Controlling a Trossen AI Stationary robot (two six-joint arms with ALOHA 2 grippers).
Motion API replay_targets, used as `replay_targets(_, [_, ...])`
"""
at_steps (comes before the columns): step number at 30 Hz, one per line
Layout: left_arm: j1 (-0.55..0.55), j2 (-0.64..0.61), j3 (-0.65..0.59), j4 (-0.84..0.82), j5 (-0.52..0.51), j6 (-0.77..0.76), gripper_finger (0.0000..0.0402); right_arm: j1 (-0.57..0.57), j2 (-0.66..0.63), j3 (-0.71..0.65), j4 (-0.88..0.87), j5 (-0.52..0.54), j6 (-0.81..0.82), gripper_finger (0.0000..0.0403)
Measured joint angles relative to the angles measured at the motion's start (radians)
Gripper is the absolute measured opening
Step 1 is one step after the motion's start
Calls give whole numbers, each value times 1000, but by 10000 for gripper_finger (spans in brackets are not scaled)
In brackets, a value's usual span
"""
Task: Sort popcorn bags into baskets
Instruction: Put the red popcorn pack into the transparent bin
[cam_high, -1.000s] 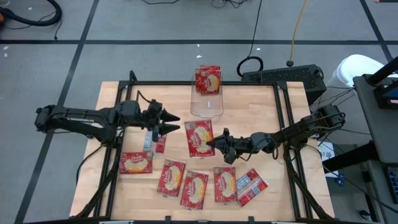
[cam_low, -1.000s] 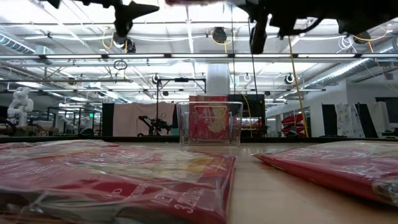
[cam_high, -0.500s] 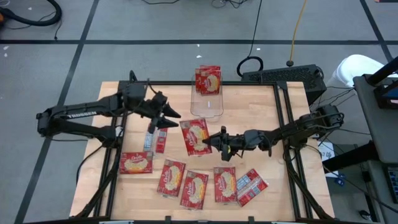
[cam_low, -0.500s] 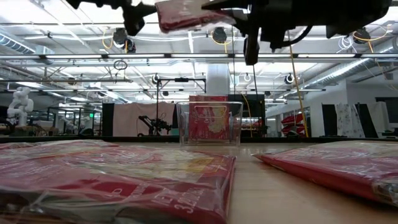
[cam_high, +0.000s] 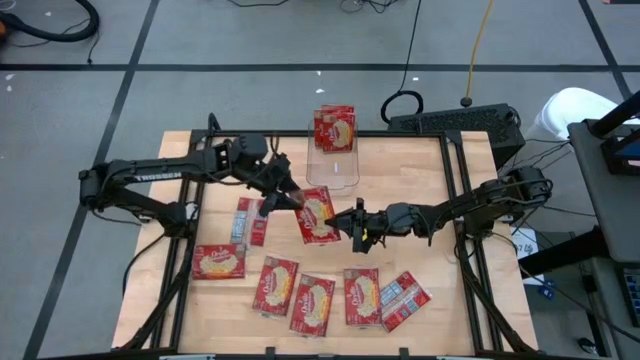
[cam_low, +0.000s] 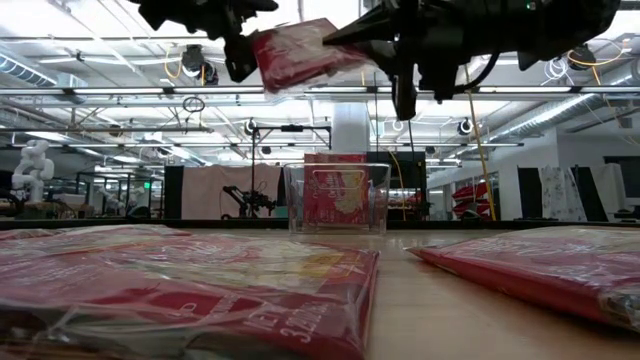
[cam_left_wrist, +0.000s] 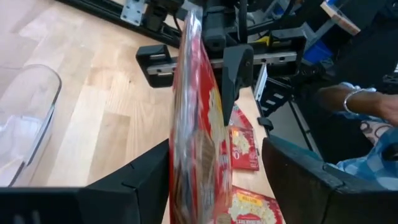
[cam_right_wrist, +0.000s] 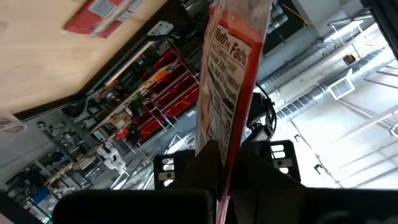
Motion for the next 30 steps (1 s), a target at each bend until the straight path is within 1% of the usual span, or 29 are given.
replay_targets(4, [5,2,0,-2,0,18,241,0,0,0,-20,0,0,11])
replay_targets(7, [6,2,0,-7,-5,22,217,1,0,0,-19,0,0,11])
replay_targets(11, [6,2,0,-32,-27,67,151,-4,0,0,-19,0,-1,11])
replay_targets(16, [6,2,0,-38,-28,94,64,-14,0,0,-23,3,-2,11])
replay_targets(18, [7,2,0,-38,-29,105,30,-16,0,0,-30,22,-3,17])
replay_targets(19, [9,2,0,-38,-29,110,20,-16,0,-1,-35,30,-3,22])
replay_targets(21, [14,2,0,-38,-29,113,17,-16,0,0,-40,45,12,40])
replay_targets(24, [26,2,0,-38,-29,122,32,-10,0,-1,-40,59,85,73])
replay_targets(27, [41,-2,0,-40,-15,147,36,9,0,-1,-40,106,233,105])
replay_targets(30, [60,-26,-1,-36,5,171,23,34,0,-1,-41,187,443,131])
